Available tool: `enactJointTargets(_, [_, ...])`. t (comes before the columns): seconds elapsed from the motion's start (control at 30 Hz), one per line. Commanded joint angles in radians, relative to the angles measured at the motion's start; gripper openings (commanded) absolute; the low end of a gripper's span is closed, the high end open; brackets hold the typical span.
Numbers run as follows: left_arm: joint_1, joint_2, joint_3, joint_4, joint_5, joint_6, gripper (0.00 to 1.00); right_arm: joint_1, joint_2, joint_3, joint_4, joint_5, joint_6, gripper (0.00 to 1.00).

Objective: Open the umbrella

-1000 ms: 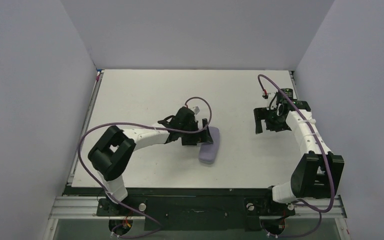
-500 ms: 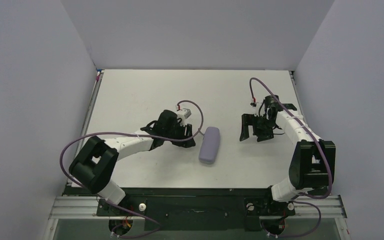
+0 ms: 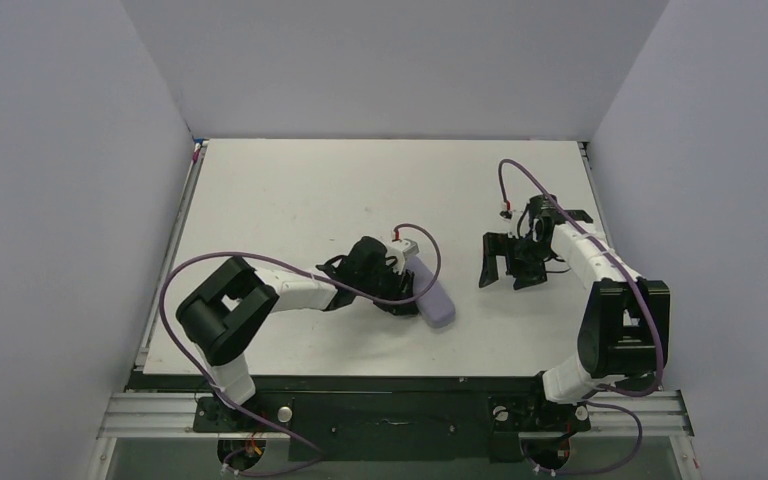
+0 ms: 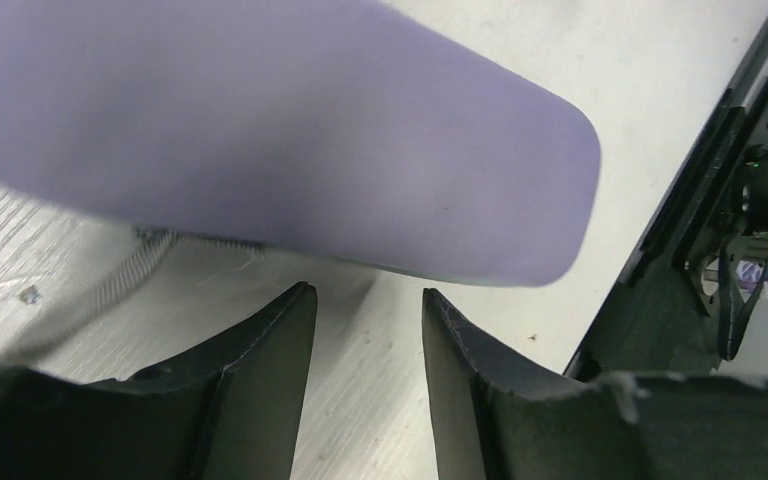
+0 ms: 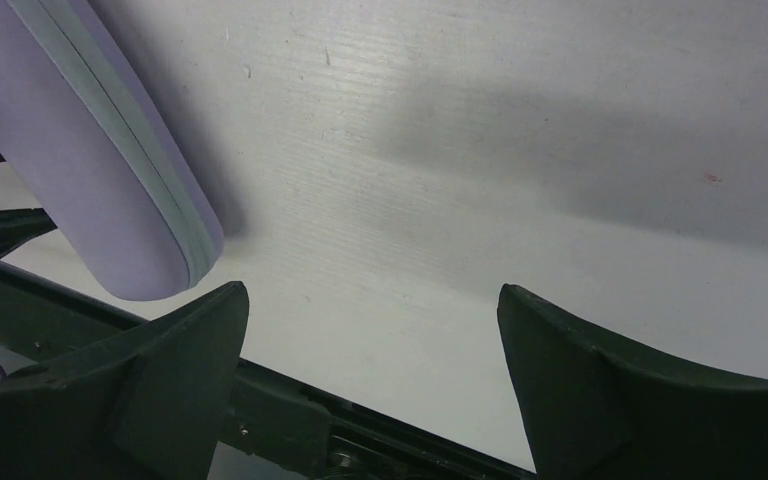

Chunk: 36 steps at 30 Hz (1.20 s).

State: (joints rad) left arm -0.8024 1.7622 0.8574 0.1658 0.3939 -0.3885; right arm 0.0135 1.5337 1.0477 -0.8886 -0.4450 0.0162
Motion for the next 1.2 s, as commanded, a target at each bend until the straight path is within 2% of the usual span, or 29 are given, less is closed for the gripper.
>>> enactJointTargets(0.0, [-0.001,-0.051,0.022,0.096,0.053,0.006,0.43,0.009,0.022,0.033,0.011,0.003,-0.021,0.91])
enactJointTargets(0.17, [0.112,-0.242,-0.076,0.063,0.068,0.021,0.53,0.129,-0.001,0.065,0.048,0.094,-0.102,0.91])
enactJointTargets(0.33, [0.259,-0.453,-0.166,0.025,-0.014,0.006,0.68,0.255,-0.078,0.028,0.131,0.175,-0.171,0.91])
enactJointTargets(0.47, [0.347,-0.521,-0.188,-0.007,-0.052,-0.001,0.75,0.405,-0.134,-0.015,0.178,0.267,-0.181,0.91])
enactJointTargets(0.53, [0.376,-0.536,-0.207,-0.01,-0.069,-0.018,0.76,0.509,-0.144,-0.025,0.191,0.313,-0.168,0.91])
enactJointTargets(0.6, [0.402,-0.548,-0.235,0.002,-0.088,-0.04,0.78,0.554,-0.144,-0.026,0.196,0.327,-0.139,0.91])
enactJointTargets(0.8, [0.417,-0.583,-0.296,0.066,-0.161,-0.071,0.82,0.638,-0.12,-0.065,0.235,0.361,-0.099,0.91])
enactJointTargets(1.07, [0.422,-0.569,-0.296,0.072,-0.166,-0.073,0.83,0.706,-0.016,-0.091,0.29,0.479,-0.084,0.9])
enactJointTargets(1.17, [0.422,-0.552,-0.307,0.105,-0.133,-0.075,0.79,0.703,0.012,-0.101,0.301,0.486,-0.084,0.81])
